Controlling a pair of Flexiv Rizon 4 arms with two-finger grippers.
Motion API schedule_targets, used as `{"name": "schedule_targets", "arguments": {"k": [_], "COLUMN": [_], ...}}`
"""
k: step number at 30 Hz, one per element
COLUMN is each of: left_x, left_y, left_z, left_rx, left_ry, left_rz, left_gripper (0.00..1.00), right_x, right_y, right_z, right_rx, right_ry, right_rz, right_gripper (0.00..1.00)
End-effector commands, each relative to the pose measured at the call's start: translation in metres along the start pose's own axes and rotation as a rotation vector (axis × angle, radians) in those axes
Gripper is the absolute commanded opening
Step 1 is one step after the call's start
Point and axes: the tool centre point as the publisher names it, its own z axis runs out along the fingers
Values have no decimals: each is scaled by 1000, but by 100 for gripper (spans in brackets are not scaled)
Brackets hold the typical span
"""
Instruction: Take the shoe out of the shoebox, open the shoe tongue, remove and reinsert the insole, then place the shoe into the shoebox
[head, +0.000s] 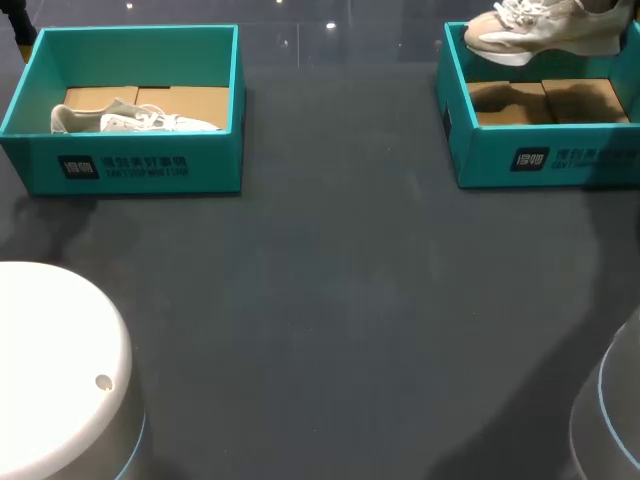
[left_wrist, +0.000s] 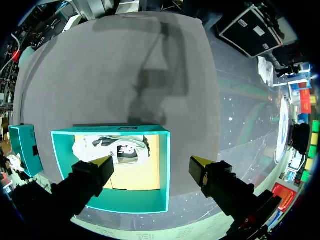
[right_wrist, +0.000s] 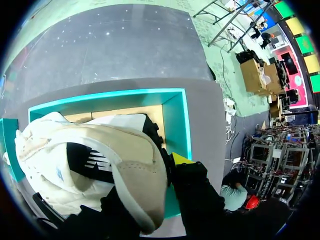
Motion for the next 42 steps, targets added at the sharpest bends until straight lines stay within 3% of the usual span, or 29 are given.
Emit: {"name": "schedule_targets", "arguments": {"k": [1, 12, 23, 35, 42], "left_x": [1, 1, 1, 1, 1], "left_y": [-1, -1, -1, -1, -1], "left_z": [0, 0, 0, 0, 0], "left_rx": [-2, -2, -2, -2, -2], "left_ry": [2, 2, 2, 2, 2], "left_rz": [1, 1, 1, 1, 1], "left_gripper": [100, 100, 100, 100, 100], "right_x": [1, -3, 2, 43, 82], "right_y": [-16, -40, -76, -144, -187], "right_z": [-39, -84, -99, -122, -139], "right_rx": [-24, -50, -93, -97, -97], "right_ry": [-22, -75, -69, -62, -46], "right_rz": [-1, -5, -66, -59, -56], "right_gripper": [0, 0, 0, 0, 0]}}
